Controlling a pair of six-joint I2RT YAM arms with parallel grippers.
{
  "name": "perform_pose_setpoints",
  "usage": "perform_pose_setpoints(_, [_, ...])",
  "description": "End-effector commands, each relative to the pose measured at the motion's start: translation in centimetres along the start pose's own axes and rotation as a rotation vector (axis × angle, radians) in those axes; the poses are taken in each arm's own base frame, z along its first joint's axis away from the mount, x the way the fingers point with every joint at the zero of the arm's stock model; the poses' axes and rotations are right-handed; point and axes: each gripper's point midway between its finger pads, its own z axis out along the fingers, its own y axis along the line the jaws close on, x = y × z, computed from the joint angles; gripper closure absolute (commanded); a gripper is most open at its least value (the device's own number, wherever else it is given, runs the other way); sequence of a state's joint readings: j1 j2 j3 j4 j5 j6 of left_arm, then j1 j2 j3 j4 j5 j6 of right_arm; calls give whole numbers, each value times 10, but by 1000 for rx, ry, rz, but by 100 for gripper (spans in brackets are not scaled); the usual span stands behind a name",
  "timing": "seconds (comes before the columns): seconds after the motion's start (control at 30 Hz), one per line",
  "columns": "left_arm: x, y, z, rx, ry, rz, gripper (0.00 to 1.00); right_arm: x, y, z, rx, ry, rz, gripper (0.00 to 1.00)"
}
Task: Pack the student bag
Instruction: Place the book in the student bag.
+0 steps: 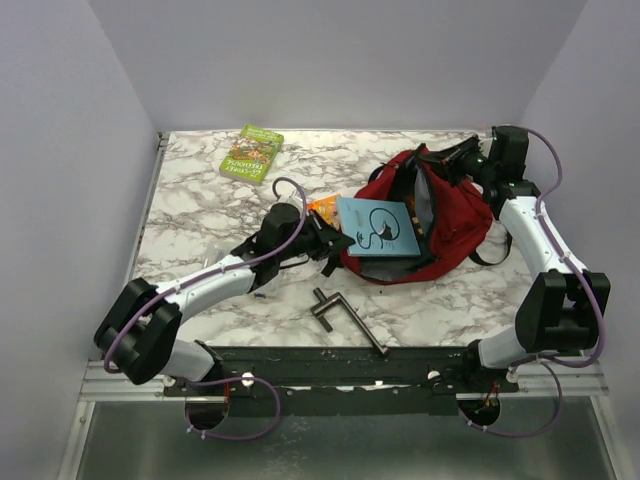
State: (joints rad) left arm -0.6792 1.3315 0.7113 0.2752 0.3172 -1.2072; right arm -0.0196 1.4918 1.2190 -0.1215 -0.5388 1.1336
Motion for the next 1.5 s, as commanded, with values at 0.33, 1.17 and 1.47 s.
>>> perform_pose_setpoints(0.33, [-8, -75, 93, 137, -43, -54, 100, 11, 37, -22, -144, 23, -48, 99])
perform_pose_setpoints(1.17, [17, -63, 221, 12, -96, -165, 86, 19, 30, -29, -158, 10, -5, 99])
perform_pose_setpoints(1.47, [42, -70, 201, 25, 116, -70, 46, 19, 12, -28, -81, -2, -57, 99])
